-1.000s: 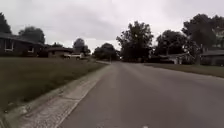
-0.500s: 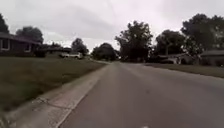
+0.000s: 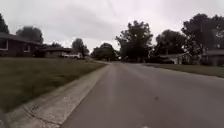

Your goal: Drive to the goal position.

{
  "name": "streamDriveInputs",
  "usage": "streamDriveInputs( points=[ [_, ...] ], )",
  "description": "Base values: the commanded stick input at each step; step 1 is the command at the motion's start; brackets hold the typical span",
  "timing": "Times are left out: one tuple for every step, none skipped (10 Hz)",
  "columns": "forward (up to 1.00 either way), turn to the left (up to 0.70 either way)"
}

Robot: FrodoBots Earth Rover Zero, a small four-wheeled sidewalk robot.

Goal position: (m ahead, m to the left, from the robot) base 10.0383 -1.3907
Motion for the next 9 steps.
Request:
streamDriveInputs(
  points=[
    [0.7, 0.0],
    [0.7, 0.0],
    [0.7, 0.0],
    [0.7, -0.09],
    [0.7, -0.35],
    [0.7, -0.31],
    [0.7, 0.0],
    [0.7, 0.0],
    [0.7, 0.0]
  ],
)
